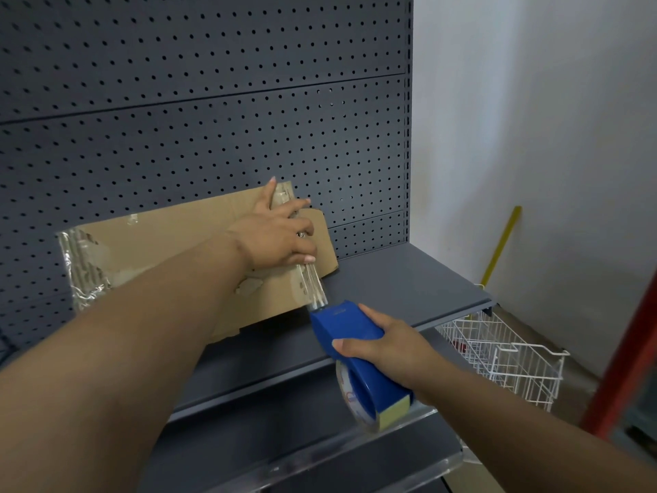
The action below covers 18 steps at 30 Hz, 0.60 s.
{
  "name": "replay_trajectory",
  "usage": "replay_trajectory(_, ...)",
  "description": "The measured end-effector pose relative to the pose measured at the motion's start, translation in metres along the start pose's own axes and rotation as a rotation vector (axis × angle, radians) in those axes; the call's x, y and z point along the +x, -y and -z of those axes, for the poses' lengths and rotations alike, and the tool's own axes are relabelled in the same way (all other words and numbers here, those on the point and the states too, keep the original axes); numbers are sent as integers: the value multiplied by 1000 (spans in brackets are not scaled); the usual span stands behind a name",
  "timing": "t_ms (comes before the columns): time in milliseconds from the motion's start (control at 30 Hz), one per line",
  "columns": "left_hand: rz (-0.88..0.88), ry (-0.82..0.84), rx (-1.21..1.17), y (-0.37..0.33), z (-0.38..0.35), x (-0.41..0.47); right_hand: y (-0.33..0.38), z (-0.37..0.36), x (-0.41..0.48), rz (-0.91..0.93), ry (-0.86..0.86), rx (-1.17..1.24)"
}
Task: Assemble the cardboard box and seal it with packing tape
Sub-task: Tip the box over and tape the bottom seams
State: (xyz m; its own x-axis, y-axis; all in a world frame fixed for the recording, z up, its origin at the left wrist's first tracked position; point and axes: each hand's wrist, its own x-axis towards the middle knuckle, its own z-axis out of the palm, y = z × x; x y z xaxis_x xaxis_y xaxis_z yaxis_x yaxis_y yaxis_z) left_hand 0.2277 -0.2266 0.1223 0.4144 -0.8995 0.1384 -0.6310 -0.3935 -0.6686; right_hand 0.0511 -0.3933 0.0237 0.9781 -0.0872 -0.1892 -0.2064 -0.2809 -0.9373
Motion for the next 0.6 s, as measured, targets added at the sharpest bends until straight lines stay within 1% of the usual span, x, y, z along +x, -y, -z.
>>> replay_trajectory(167, 59, 115, -3, -4, 5, 1, 3, 2, -5, 15, -1, -118)
replay_trajectory(300, 73, 125, -12, -6, 9, -1, 10, 0, -2, 10, 2, -204)
replay_trajectory(467, 230, 67, -2, -4, 8, -8, 21, -15, 10, 38, -13, -345)
replay_trajectory(600, 262, 68, -43, -1, 8, -10, 26, -21, 22, 41, -56, -436)
